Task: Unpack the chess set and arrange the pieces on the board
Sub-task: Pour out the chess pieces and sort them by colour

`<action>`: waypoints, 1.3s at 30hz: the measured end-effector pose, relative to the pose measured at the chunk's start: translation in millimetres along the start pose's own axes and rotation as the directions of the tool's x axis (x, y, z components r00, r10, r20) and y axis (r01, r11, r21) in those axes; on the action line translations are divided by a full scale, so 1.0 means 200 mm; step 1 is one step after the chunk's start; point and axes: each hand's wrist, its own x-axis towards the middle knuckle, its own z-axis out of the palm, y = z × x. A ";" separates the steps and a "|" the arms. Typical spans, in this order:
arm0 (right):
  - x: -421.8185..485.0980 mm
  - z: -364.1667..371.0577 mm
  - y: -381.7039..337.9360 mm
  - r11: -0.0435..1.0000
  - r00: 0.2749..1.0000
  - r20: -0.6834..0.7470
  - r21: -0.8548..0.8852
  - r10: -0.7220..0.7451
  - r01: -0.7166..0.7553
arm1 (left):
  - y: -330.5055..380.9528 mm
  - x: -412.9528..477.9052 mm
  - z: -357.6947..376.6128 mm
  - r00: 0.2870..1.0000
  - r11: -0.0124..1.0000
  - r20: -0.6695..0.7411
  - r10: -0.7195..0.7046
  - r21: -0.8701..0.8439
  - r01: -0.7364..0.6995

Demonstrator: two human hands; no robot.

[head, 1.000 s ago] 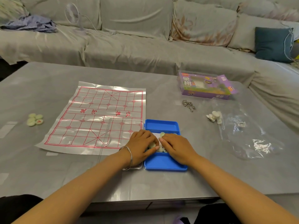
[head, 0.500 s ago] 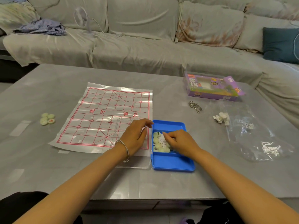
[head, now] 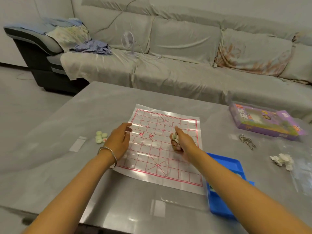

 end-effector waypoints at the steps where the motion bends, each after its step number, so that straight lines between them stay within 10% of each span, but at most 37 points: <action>1: 0.03 0.10 -0.01 0.999 0.999 0.042 0.030 0.029 -0.030 | -0.05 0.01 -0.05 0.999 1.000 -0.031 -0.026 0.002 0.027; 10: 0.23 0.93 -0.01 0.997 0.999 0.034 0.065 0.038 -0.041 | -0.54 0.00 -0.34 0.980 0.977 -0.093 -0.176 0.103 0.185; 16: 0.30 1.18 0.06 0.949 0.947 -0.096 -0.099 -0.308 0.298 | -0.64 0.01 -0.30 0.972 0.941 0.043 -0.229 0.265 0.210; 25: 0.30 1.29 0.21 0.577 0.754 0.305 -0.497 -0.582 0.647 | -0.69 0.04 -0.28 0.988 0.963 -0.015 -0.156 0.220 0.155; 31: 0.24 1.23 0.10 0.849 0.871 0.336 -0.271 -0.359 0.454 | -0.70 0.04 -0.30 0.985 0.964 0.014 -0.170 0.207 0.164; 39: 0.13 0.71 -0.11 0.773 0.852 0.347 -0.378 -0.392 0.509 | -0.36 0.04 -0.29 0.985 0.981 0.010 -0.172 0.097 0.170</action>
